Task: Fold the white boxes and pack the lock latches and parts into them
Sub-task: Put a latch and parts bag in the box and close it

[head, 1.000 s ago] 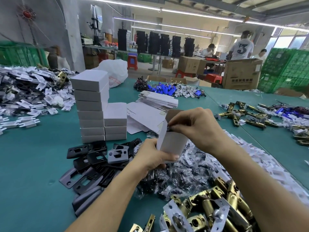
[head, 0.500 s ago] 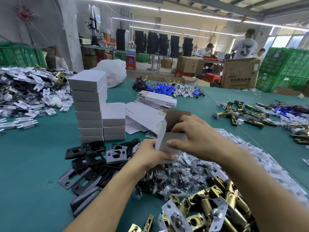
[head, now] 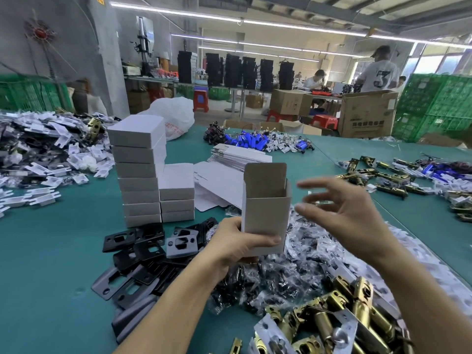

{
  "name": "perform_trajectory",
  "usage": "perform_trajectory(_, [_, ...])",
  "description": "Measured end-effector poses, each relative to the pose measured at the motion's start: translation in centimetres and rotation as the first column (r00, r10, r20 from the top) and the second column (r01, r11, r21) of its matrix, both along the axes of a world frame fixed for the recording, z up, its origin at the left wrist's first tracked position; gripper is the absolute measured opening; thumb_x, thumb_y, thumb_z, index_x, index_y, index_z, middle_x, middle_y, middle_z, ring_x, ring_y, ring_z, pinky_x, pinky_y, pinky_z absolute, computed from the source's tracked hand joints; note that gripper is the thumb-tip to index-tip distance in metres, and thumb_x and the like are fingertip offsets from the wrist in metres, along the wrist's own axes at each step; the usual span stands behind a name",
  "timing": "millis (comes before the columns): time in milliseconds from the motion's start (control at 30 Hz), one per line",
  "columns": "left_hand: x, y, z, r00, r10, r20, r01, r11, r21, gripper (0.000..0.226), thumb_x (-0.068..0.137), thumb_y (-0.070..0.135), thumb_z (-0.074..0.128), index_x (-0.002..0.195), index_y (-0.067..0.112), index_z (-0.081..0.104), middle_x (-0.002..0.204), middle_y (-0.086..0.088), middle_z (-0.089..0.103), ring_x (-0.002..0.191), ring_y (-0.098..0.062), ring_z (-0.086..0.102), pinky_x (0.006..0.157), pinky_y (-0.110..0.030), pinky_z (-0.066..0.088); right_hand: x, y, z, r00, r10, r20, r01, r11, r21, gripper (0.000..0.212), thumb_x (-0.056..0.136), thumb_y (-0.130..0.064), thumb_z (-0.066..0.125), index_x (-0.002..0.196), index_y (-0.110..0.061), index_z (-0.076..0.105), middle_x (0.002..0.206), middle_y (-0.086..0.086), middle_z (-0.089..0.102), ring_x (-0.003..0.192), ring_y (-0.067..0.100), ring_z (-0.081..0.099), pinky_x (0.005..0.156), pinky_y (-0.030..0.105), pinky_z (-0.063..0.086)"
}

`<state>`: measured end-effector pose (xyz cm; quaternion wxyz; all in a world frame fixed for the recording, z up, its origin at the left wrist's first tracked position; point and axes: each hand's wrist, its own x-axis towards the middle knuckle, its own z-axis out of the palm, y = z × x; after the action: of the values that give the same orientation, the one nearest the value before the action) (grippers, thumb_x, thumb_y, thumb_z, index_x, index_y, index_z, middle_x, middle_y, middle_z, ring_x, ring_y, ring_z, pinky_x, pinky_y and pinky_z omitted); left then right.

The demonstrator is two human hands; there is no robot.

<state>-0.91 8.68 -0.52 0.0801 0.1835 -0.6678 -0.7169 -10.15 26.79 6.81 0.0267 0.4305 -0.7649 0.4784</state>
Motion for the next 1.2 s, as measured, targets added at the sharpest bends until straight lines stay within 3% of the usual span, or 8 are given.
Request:
perform_trajectory(133, [0.2,0.0,0.1,0.999,-0.051,0.006,0.051,0.998,-0.024,0.056,0.059,0.024,0.096,0.109,0.015,0.072,0.095,-0.003,0.079,0.088,-0.020,0.075,0.073,-0.037,0.060,0.5,-0.5,-2.0,0.993,0.074,0.087,-0.069,0.996,-0.058,0.043,0.075,-0.024,0.078,0.113,-0.037,0.062,0.113,-0.012,0.069,0.096,0.008,0.071,0.081,0.029,0.060])
perform_trajectory(200, [0.3,0.0,0.0,0.998,-0.070,0.000,0.070,0.997,-0.045,0.051,0.063,0.022,0.095,0.108,0.015,0.073,0.094,-0.002,0.079,0.083,-0.016,0.075,0.066,-0.031,0.059,0.7,-0.7,-2.5,0.986,0.111,0.127,-0.091,0.985,-0.148,0.048,0.077,-0.012,0.078,0.116,-0.035,0.061,0.115,-0.013,0.069,0.094,0.012,0.072,0.079,0.026,0.059])
perform_trajectory(333, [0.4,0.2,-0.1,0.992,-0.121,-0.037,0.119,0.991,-0.063,0.036,0.072,0.015,0.089,0.105,0.014,0.074,0.094,-0.003,0.079,0.082,-0.012,0.074,0.065,-0.022,0.056,0.4,-0.6,-3.3,0.973,0.149,0.175,-0.125,0.982,-0.140,0.049,0.074,-0.027,0.076,0.120,-0.038,0.063,0.122,-0.009,0.069,0.108,0.014,0.068,0.088,0.029,0.057])
perform_trajectory(533, [0.1,0.5,-0.7,0.973,-0.213,-0.093,0.185,0.952,-0.244,0.027,0.080,0.011,0.084,0.105,0.012,0.075,0.092,-0.003,0.077,0.084,-0.012,0.070,0.076,-0.025,0.056,0.2,-0.5,-4.1,0.967,0.146,0.208,-0.129,0.987,-0.093,0.025,0.080,-0.009,0.075,0.100,-0.024,0.072,0.092,0.004,0.077,0.087,0.027,0.073,0.078,0.042,0.060])
perform_trajectory(633, [-0.1,0.6,-0.9,0.978,-0.185,-0.100,0.117,0.874,-0.471,0.032,0.077,0.036,0.085,0.103,0.021,0.074,0.090,0.005,0.076,0.081,-0.009,0.070,0.078,-0.034,0.058,-0.1,-0.2,-4.3,0.974,0.122,0.193,-0.110,0.991,-0.071,0.024,0.084,-0.002,0.071,0.098,-0.022,0.071,0.090,0.006,0.076,0.087,0.030,0.072,0.079,0.050,0.058])
perform_trajectory(733, [0.2,0.4,-0.8,0.990,-0.127,-0.066,0.049,0.731,-0.681,0.058,0.067,0.073,0.070,0.114,0.040,0.065,0.096,0.015,0.073,0.085,0.002,0.067,0.079,-0.036,0.059,-0.2,-0.1,-4.2,0.974,0.109,0.196,-0.097,0.993,-0.070,0.022,0.084,-0.017,0.070,0.105,-0.023,0.070,0.088,0.009,0.076,0.085,0.028,0.072,0.078,0.052,0.058])
perform_trajectory(933, [-0.5,0.4,-0.4,0.836,-0.030,-0.548,-0.234,0.884,-0.404,0.051,0.081,0.056,0.071,0.126,0.055,0.047,0.105,0.007,0.069,0.091,-0.008,0.070,0.070,-0.021,0.057,-0.1,-0.1,-3.9,0.946,0.148,0.287,-0.119,0.986,-0.115,0.027,0.082,-0.023,0.064,0.108,-0.022,0.070,0.091,0.006,0.076,0.089,0.019,0.073,0.074,0.026,0.059])
perform_trajectory(1200, [-0.6,-0.1,-0.7,0.858,0.021,-0.514,-0.241,0.899,-0.366,0.017,0.081,0.047,0.072,0.089,0.032,0.070,0.095,0.014,0.073,0.084,-0.008,0.070,0.068,-0.026,0.057,0.0,-0.9,-4.2,0.974,0.071,0.216,-0.083,0.995,0.048,0.017,0.093,-0.020,0.065,0.105,-0.030,0.072,0.100,-0.011,0.073,0.095,0.007,0.068,0.081,0.030,0.057])
